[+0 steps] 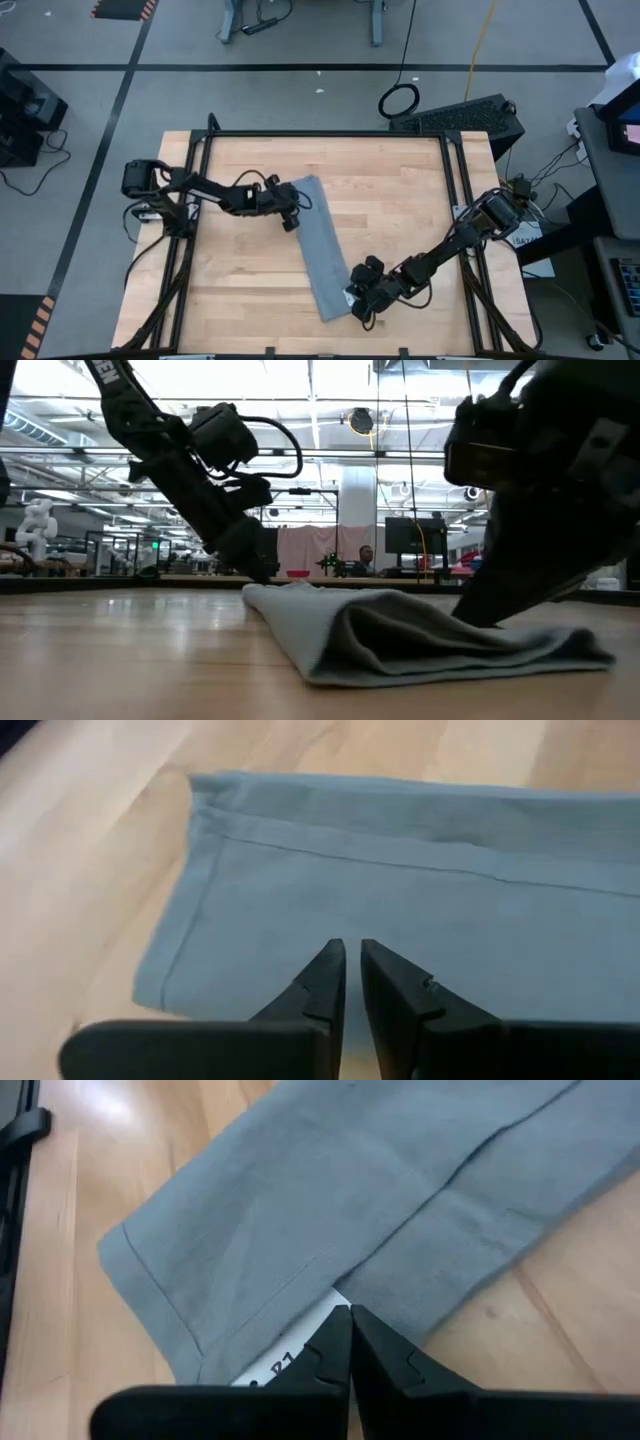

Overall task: Roll towel
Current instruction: Fold the gray towel on the table

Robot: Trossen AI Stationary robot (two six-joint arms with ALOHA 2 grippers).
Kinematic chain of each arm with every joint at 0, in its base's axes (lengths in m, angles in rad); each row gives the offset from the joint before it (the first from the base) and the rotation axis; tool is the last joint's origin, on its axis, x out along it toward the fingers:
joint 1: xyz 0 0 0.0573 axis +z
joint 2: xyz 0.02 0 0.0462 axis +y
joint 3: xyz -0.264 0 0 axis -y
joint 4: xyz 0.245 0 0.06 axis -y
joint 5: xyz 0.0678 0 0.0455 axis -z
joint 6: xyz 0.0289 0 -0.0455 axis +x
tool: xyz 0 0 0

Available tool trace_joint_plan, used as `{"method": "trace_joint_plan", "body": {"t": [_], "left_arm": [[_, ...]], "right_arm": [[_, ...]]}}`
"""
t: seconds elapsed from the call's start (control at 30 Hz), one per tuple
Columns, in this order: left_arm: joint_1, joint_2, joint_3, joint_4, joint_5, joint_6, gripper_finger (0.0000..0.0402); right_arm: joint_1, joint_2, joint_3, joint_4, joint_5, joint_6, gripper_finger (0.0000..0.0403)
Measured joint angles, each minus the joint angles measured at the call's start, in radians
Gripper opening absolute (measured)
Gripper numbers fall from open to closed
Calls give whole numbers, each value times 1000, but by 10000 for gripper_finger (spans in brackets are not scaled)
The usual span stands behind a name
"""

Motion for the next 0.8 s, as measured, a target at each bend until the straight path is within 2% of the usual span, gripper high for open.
{"method": "trace_joint_plan", "body": {"t": [0.13,0.27,0.47,0.63,0.8], "left_arm": [[-15,-47,0,-66,24,-46,42],[-75,-95,0,-85,26,-119,42],[-224,-87,1,-69,14,-263,42],[-284,-9,-1,-67,-60,-319,42],[-257,53,1,-56,-68,-320,42]], "right_arm": [[-30,-47,-1,-58,-101,-26,0],[-78,-134,-2,-116,-172,-109,0],[-211,-222,-1,-139,-179,-310,0],[-385,-203,-1,-110,-226,-464,0],[-486,-142,-1,-118,-314,-534,0]]}}
